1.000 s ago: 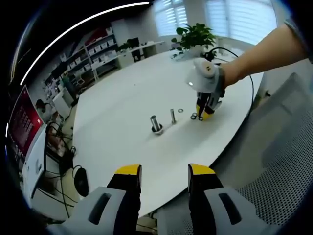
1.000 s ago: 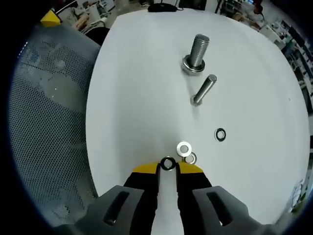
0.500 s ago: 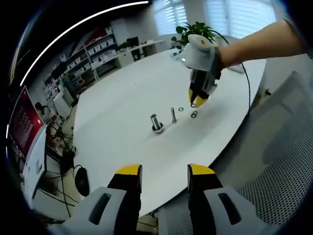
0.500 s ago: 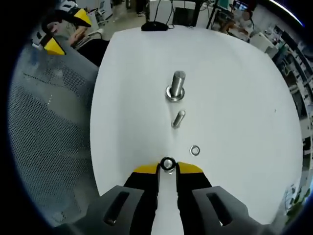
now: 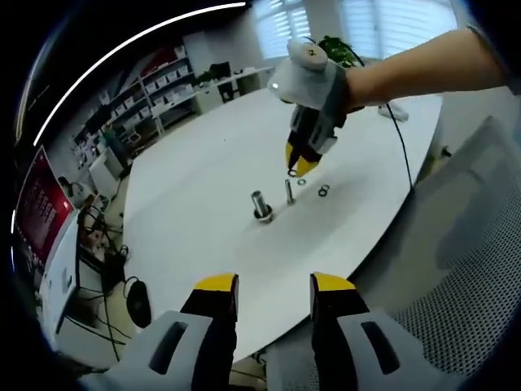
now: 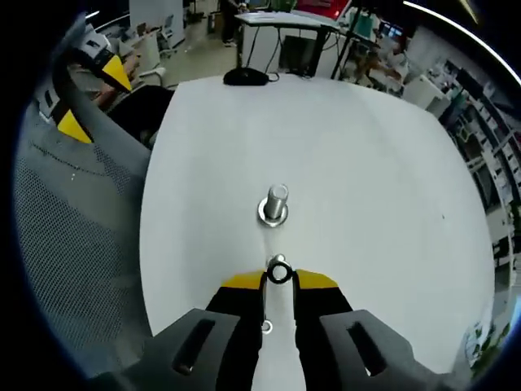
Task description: Place the washer onto the threaded stud by aligning its center hole with the stud, sliding it down to the base, and recovering from edge contact or off-axis alignment until the washer reaches the visible bottom stop.
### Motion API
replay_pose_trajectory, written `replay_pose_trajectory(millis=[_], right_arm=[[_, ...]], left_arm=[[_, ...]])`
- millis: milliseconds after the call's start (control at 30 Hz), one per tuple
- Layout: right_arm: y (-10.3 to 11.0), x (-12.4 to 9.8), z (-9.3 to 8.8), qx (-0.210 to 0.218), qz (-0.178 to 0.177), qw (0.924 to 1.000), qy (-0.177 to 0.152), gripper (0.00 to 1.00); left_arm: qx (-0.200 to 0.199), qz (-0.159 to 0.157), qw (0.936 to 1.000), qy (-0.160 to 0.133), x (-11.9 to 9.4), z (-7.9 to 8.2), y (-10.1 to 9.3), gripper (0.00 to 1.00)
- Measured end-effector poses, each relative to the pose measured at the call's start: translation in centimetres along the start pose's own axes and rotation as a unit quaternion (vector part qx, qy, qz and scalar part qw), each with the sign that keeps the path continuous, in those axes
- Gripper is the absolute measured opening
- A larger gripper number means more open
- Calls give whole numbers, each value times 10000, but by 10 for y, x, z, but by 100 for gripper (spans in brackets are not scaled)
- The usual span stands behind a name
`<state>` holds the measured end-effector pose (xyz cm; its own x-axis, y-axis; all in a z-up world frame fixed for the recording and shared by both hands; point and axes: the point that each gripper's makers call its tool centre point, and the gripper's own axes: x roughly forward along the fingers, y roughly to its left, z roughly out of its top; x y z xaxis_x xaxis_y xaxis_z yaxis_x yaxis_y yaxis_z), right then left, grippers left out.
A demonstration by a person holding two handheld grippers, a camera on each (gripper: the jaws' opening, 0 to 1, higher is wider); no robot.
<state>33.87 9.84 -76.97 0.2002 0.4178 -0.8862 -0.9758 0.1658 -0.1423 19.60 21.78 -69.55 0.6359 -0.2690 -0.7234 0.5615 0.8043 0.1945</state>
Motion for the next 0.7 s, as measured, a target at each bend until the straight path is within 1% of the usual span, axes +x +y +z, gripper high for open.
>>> replay_pose_trajectory(millis=[67, 300, 367, 500, 633, 700], right_arm=[[0, 3, 2, -49, 0, 10000, 33, 15], [-4, 10, 0, 18, 36, 9999, 132, 15], [-2, 12, 2, 45, 112, 9999, 88, 15], [-1, 16, 2, 5, 148, 9998, 150, 15], [1, 23, -3, -47, 183, 9994, 283, 15], [1, 27, -4, -40, 200, 9993, 298, 15]], left_arm=[[-51, -34, 10000, -23, 0, 1, -1, 33], [-55, 4, 10000, -38, 0, 1, 1, 34], [-56, 0, 10000, -30, 0, 1, 1, 34], [-38, 19, 10000, -57, -1, 2, 1, 33], [-35, 33, 10000, -52, -1, 2, 2, 33], [-42, 29, 10000, -59, -1, 2, 2, 33]])
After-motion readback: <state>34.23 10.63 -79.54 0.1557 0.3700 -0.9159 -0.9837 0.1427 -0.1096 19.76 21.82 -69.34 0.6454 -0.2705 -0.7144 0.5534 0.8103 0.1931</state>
